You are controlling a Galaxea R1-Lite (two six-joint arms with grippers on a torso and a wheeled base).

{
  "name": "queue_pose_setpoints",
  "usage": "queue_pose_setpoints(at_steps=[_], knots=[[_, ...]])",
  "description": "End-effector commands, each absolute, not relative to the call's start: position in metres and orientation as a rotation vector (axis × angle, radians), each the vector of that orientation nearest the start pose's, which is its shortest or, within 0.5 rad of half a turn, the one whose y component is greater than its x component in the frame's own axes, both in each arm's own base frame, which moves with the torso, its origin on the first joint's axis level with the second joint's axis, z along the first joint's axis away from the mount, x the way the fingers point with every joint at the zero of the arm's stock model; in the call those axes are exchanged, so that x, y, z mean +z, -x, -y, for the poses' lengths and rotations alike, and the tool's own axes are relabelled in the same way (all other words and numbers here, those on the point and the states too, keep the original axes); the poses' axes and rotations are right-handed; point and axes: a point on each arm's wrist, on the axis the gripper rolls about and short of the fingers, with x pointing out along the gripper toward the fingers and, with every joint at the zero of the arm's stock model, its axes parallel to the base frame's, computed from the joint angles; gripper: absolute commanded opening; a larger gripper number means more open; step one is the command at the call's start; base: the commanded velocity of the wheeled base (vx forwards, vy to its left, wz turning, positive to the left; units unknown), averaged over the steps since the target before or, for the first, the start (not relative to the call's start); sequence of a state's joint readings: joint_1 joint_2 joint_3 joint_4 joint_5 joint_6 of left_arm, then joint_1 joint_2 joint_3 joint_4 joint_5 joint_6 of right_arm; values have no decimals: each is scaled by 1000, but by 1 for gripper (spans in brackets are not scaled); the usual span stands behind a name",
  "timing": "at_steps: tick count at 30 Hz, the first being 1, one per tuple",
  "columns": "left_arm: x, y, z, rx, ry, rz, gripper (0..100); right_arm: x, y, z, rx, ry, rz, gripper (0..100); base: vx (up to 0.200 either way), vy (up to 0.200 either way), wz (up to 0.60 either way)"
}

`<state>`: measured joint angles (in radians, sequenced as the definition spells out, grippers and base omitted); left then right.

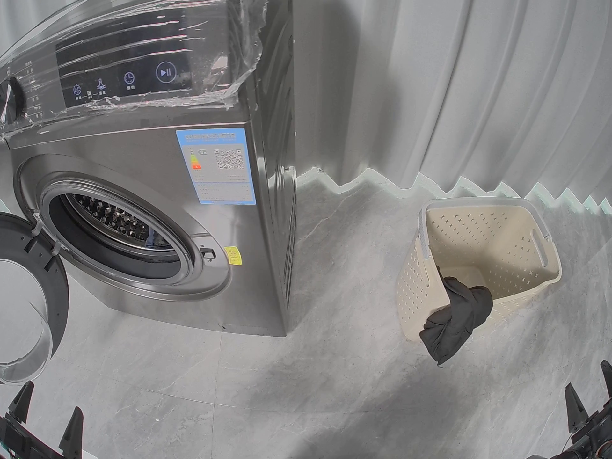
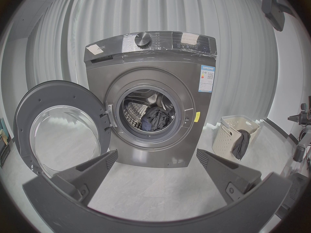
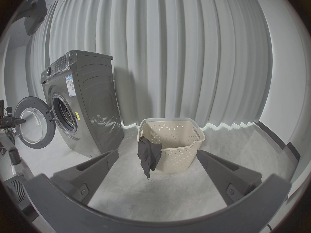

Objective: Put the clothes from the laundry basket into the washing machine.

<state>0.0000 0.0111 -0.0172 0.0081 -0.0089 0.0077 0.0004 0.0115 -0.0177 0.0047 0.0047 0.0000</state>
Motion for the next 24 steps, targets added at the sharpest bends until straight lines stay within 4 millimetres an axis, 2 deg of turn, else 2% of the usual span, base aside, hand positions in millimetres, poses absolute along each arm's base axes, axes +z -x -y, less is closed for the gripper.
queue_pose_setpoints(at_steps=[1,6,18,24], knots=[[75,23,0,-9,-8,-9,100,75,23,0,6,0,-3,100,0,-200,0],[75,23,0,-9,-9,-9,100,75,23,0,6,-2,-3,100,0,-200,0],[75,23,0,-14,-11,-8,100,75,23,0,6,0,-3,100,0,0,0],[75,23,0,-14,-9,-8,100,75,23,0,5,-5,-3,100,0,-200,0]])
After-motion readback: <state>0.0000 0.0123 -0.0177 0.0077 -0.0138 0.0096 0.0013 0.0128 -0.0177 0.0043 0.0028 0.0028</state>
